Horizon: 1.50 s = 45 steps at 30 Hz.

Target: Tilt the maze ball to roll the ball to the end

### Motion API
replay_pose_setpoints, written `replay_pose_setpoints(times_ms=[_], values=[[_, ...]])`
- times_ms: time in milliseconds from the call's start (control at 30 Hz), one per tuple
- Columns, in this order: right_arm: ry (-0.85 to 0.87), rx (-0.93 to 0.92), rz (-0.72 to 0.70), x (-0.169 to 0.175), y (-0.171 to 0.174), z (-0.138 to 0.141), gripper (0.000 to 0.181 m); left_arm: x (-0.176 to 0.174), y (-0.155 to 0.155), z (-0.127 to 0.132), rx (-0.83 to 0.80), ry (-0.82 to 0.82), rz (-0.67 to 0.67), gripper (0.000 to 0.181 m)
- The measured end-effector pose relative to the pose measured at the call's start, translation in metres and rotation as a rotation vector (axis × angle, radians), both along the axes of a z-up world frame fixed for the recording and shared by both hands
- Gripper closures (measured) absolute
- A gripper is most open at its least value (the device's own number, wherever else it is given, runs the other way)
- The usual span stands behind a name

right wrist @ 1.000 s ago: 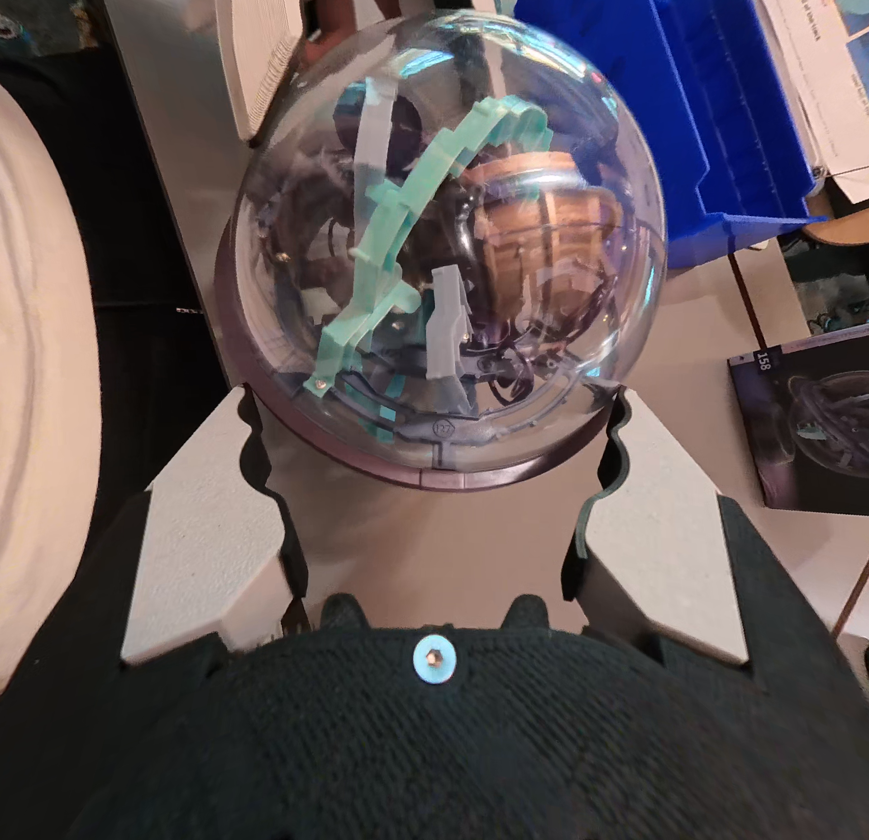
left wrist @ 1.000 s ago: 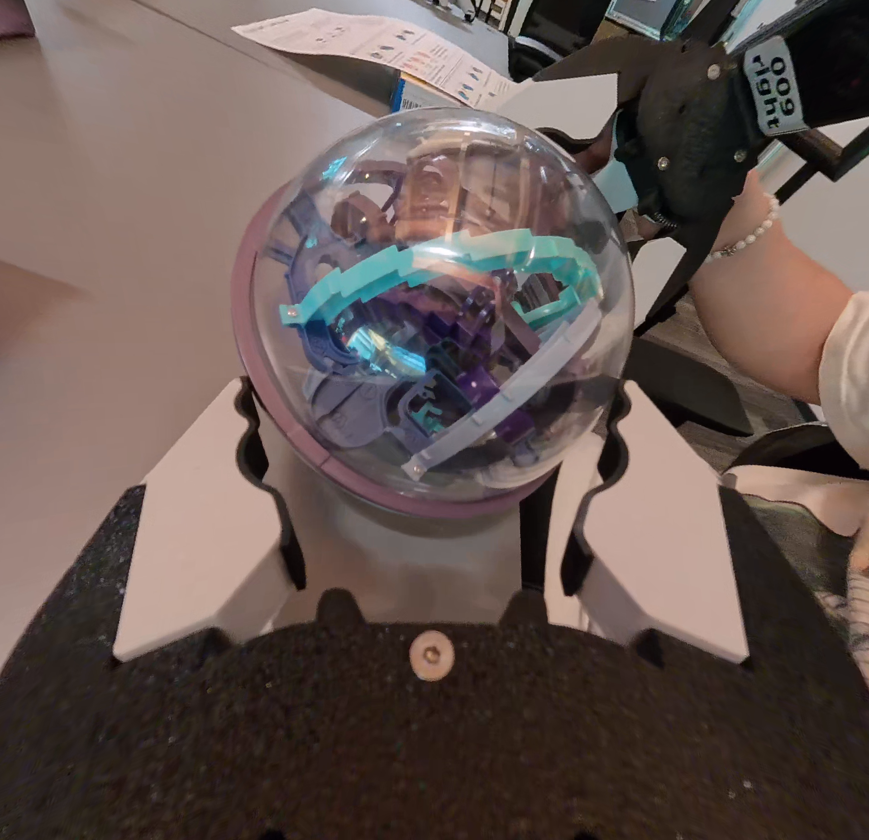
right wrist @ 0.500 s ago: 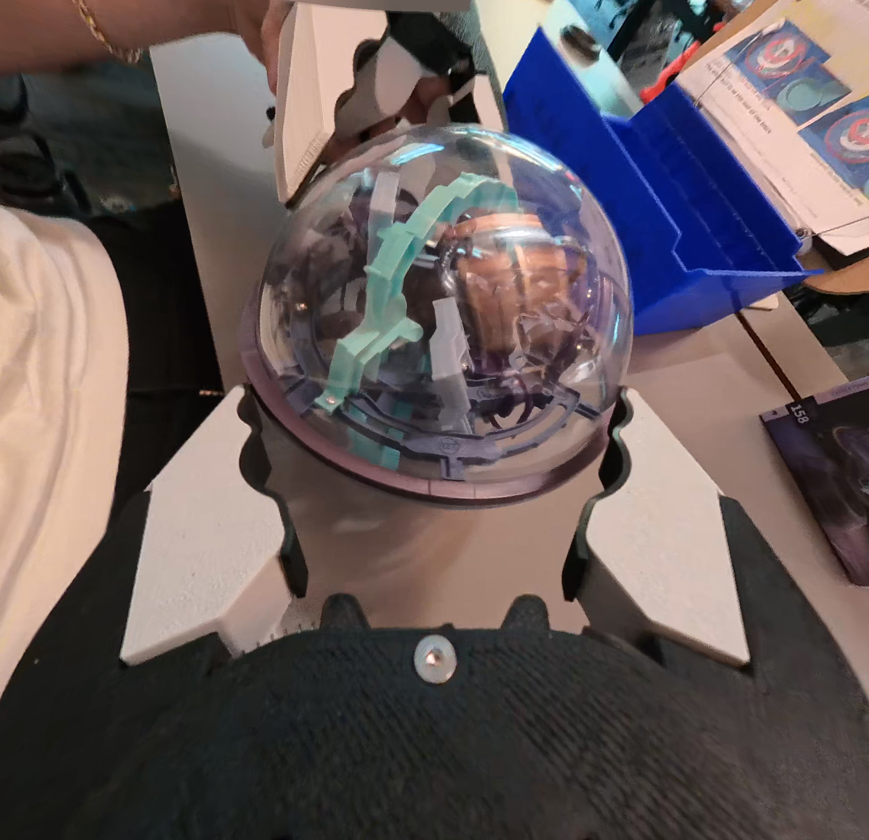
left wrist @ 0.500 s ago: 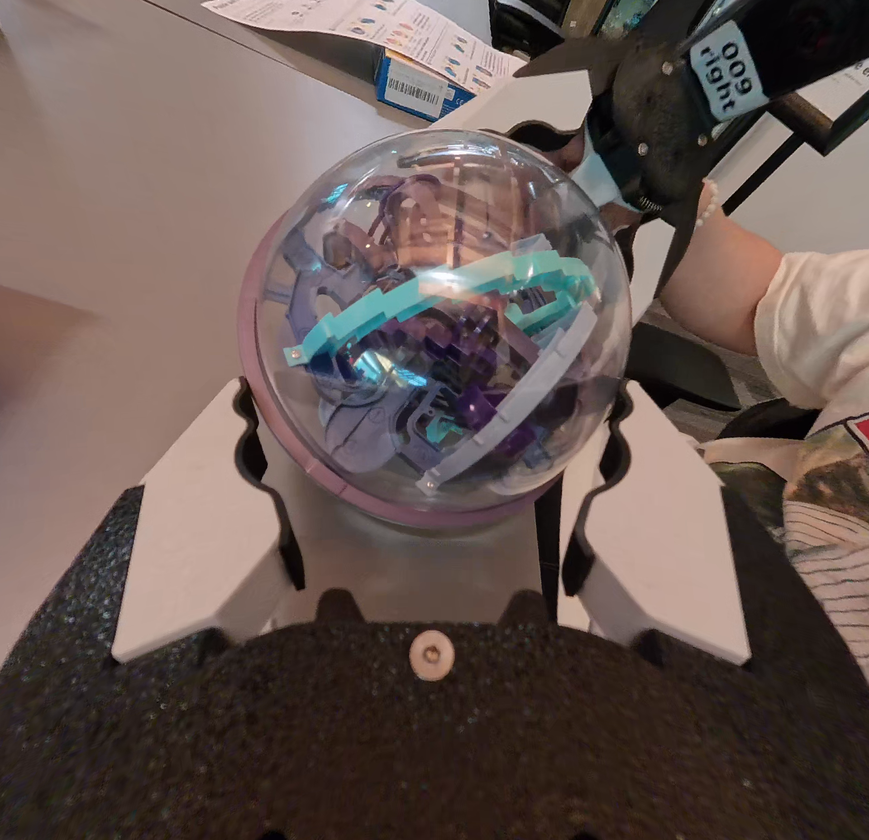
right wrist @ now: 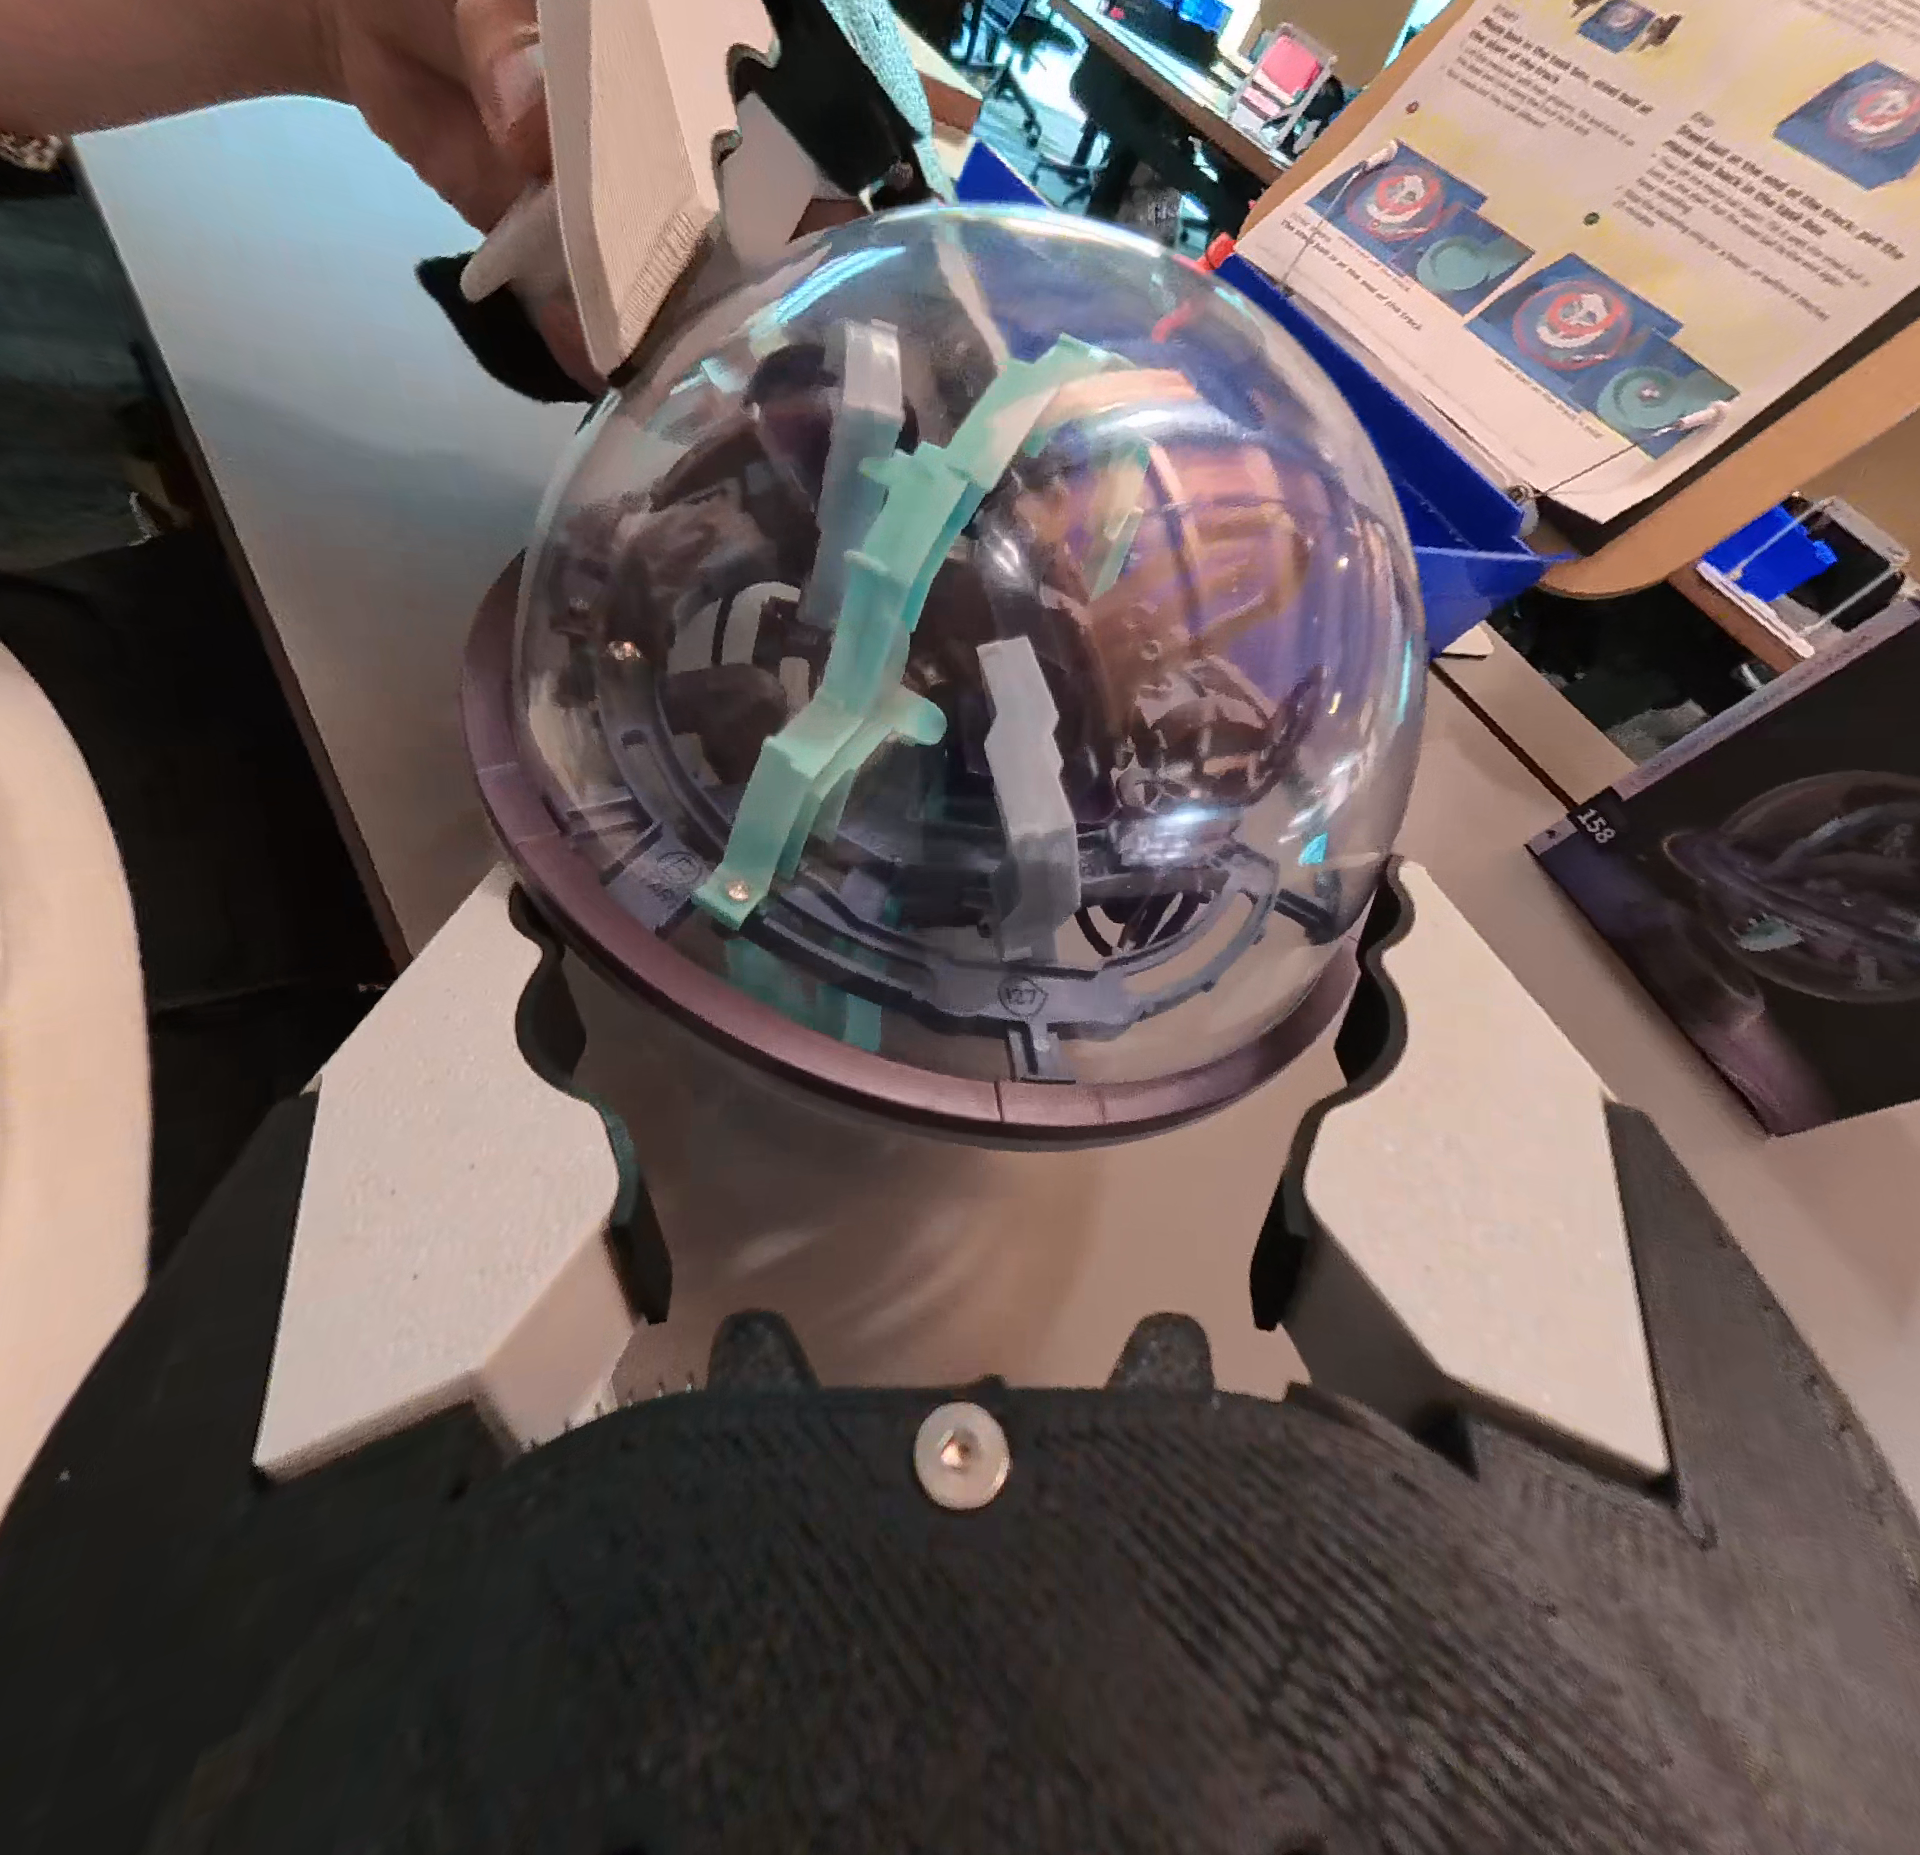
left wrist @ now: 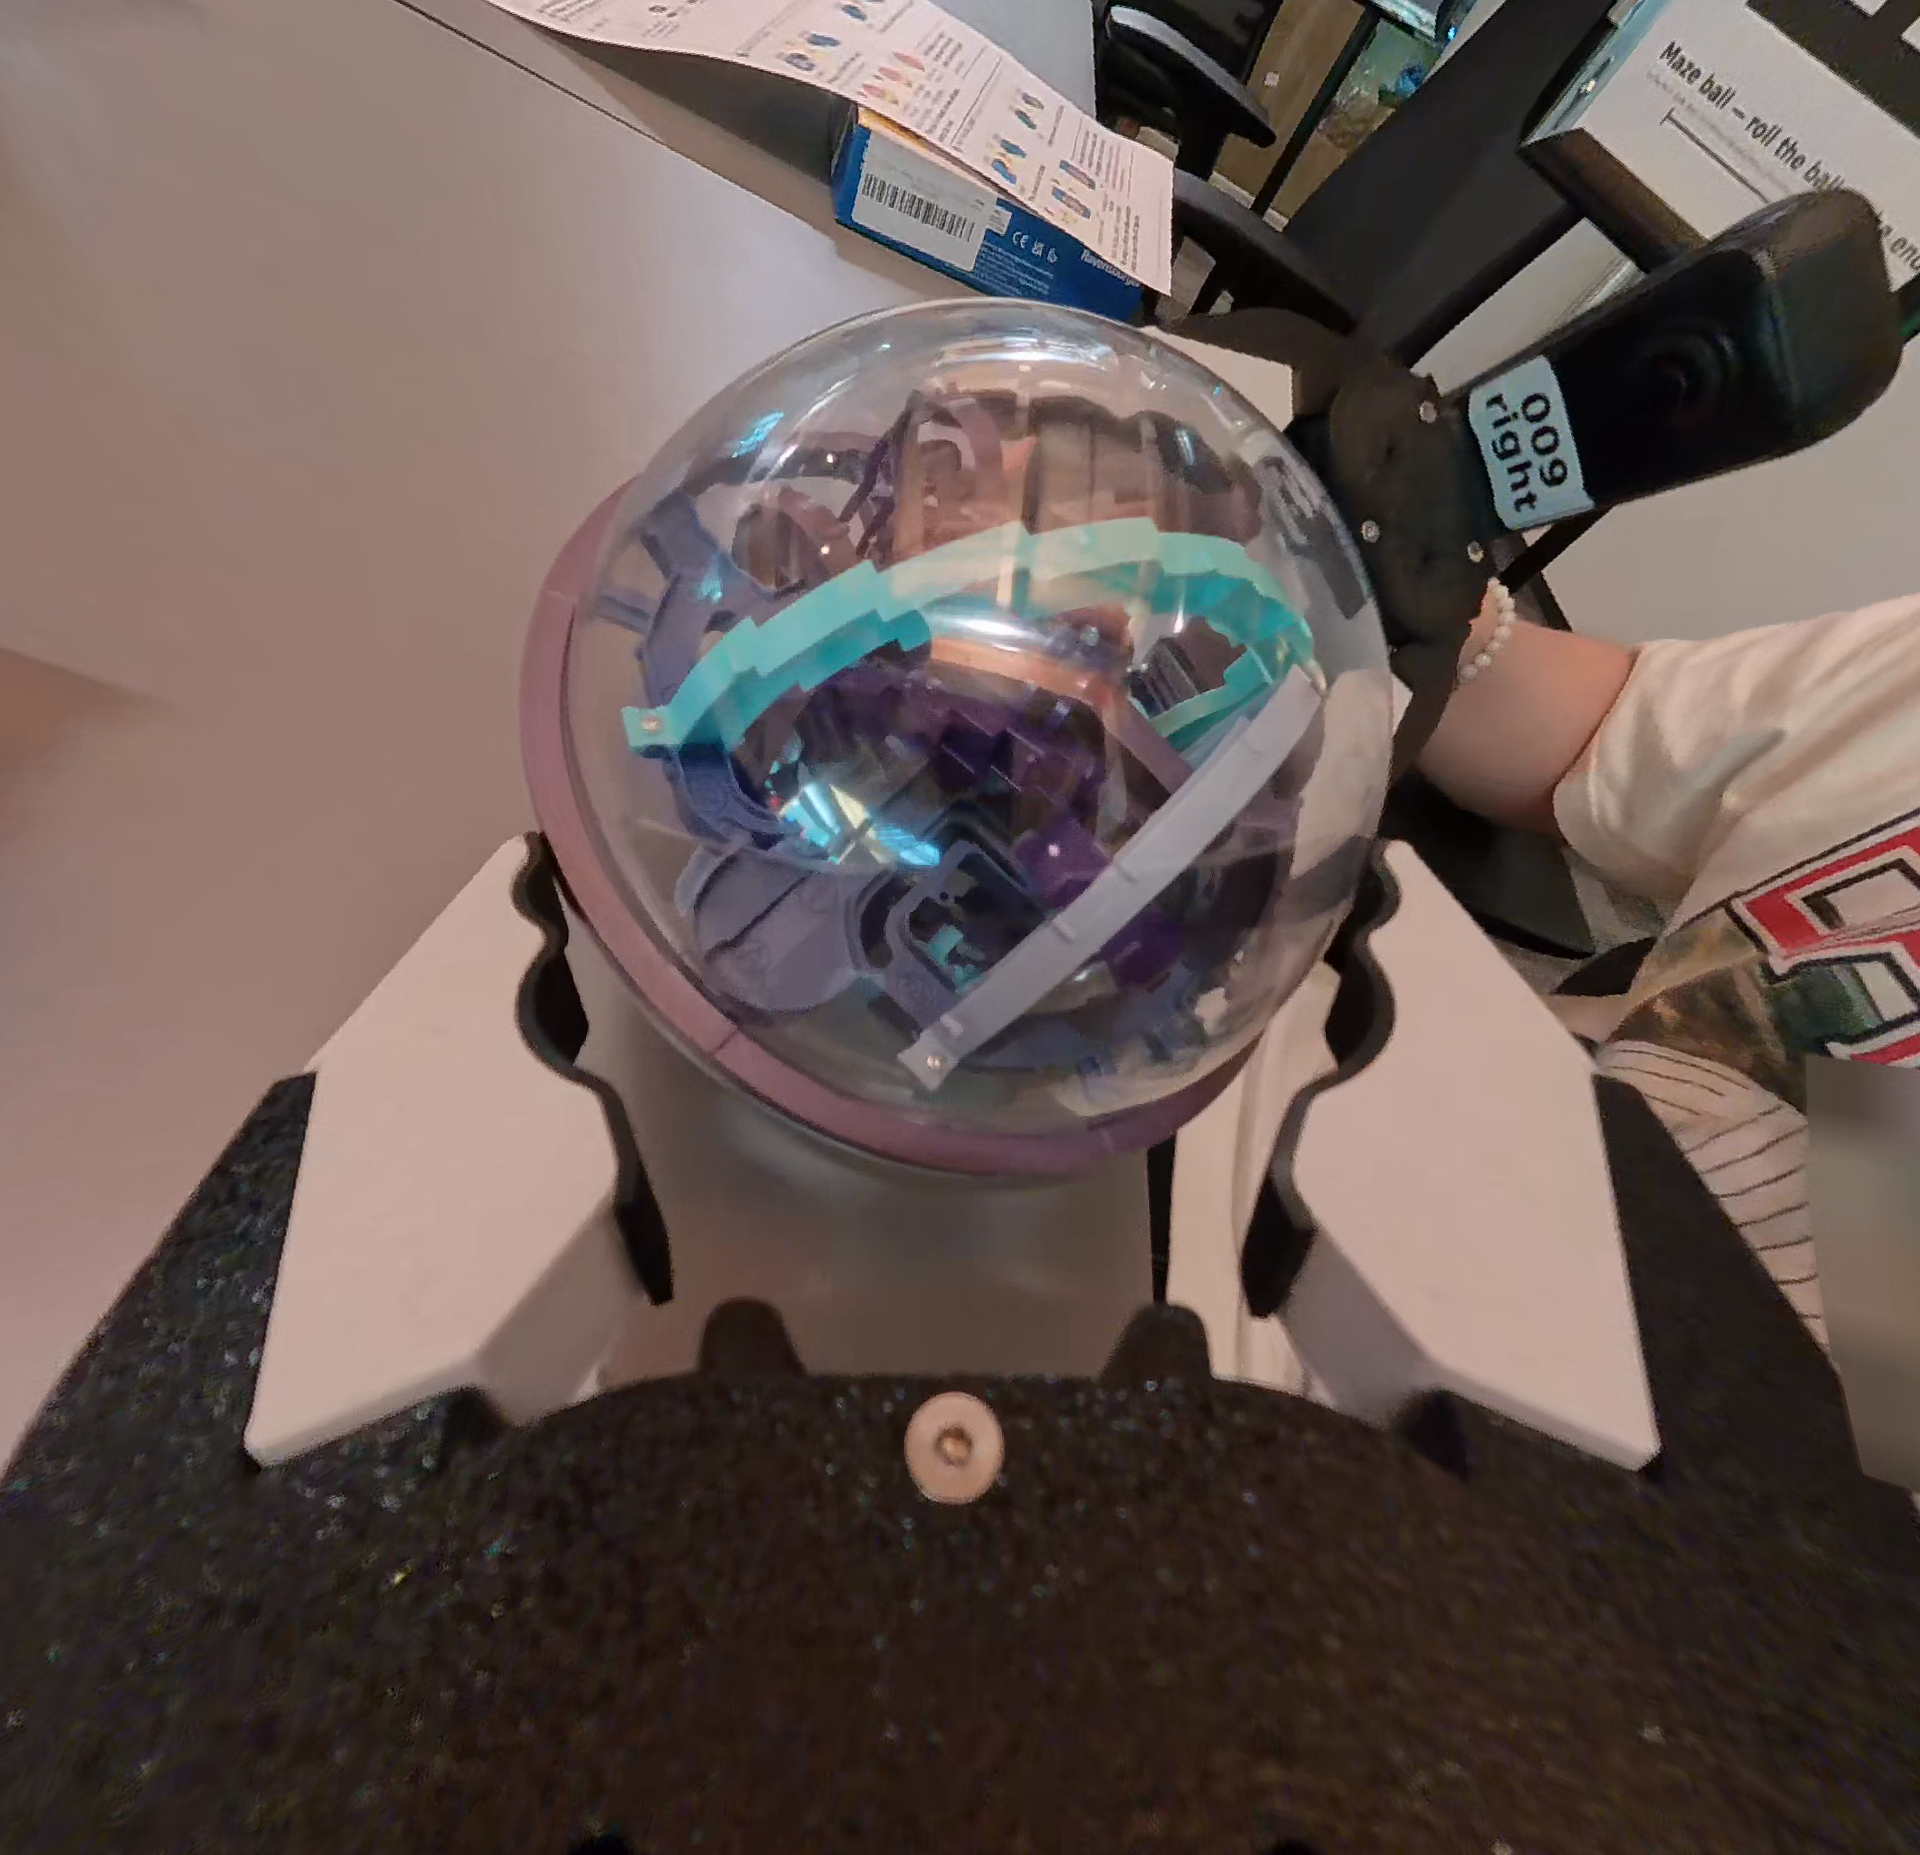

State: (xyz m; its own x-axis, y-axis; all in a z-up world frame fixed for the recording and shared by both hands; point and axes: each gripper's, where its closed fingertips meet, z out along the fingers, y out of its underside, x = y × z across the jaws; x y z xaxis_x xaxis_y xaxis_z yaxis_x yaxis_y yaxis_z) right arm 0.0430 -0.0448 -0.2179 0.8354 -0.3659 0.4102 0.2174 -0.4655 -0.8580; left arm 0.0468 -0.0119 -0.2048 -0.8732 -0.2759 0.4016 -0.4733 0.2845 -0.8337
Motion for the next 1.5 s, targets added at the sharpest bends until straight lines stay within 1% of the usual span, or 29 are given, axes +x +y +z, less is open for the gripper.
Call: replay_pose_setpoints(times_ms=[200,333,533,633,767,867,1067,1267,1400,1500], values=[[0.013,0.073,-0.056,0.0,-0.008,-0.006,0.034,-0.003,-0.009,0.001,-0.037,0.021,0.078,0.041],[0.0,0.061,-0.084,-0.003,-0.012,-0.008,0.034,-0.008,-0.012,0.001,-0.026,0.006,0.093,0.044],[0.024,0.036,-0.114,-0.003,-0.016,-0.012,0.035,-0.006,-0.014,0.002,-0.005,-0.008,0.073,0.044],[0.062,-0.007,-0.141,-0.005,-0.021,-0.02,0.038,-0.001,-0.015,0.006,0.004,-0.048,0.058,0.044],[0.078,-0.05,-0.175,-0.007,-0.027,-0.028,0.04,0.001,-0.018,0.008,0.064,-0.044,0.009,0.044],[0.092,-0.063,-0.198,-0.006,-0.031,-0.031,0.042,0.004,-0.022,0.009,0.079,-0.026,-0.003,0.044],[0.087,-0.069,-0.206,-0.005,-0.033,-0.03,0.047,0.004,-0.022,0.009,0.099,-0.018,-0.031,0.044],[0.084,-0.072,-0.213,-0.002,-0.032,-0.029,0.047,0.005,-0.02,0.008,0.088,-0.006,-0.016,0.044],[0.072,-0.118,-0.233,-0.001,-0.036,-0.033,0.049,0.006,-0.022,0.009,0.085,-0.005,-0.018,0.044],[0.096,-0.114,-0.246,0.0,-0.036,-0.033,0.05,0.008,-0.023,0.009,0.099,0.014,-0.03,0.044]])
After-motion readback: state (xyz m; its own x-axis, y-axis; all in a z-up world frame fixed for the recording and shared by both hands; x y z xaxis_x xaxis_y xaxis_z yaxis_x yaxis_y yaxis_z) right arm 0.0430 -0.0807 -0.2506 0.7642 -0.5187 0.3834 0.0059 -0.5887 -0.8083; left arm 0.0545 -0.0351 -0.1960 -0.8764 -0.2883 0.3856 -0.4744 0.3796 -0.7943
